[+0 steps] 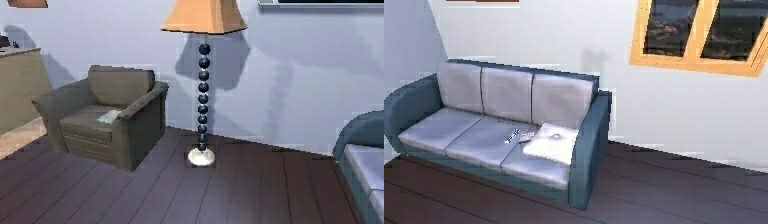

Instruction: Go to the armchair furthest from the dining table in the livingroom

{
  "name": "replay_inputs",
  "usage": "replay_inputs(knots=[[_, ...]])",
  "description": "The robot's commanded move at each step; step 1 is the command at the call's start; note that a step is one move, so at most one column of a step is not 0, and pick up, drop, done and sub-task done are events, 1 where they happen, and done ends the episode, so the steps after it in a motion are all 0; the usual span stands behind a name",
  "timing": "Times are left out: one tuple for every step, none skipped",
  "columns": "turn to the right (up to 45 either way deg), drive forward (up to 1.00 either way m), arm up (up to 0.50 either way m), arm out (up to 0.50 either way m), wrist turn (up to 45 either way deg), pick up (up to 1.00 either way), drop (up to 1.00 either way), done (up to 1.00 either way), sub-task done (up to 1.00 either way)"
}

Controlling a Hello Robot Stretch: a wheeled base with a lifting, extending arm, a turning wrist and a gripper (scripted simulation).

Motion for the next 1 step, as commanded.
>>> replay_inputs(knots=[[-3.0,0.0,0.0,0.0,0.0,0.0,0.0,0.0,0.0]])
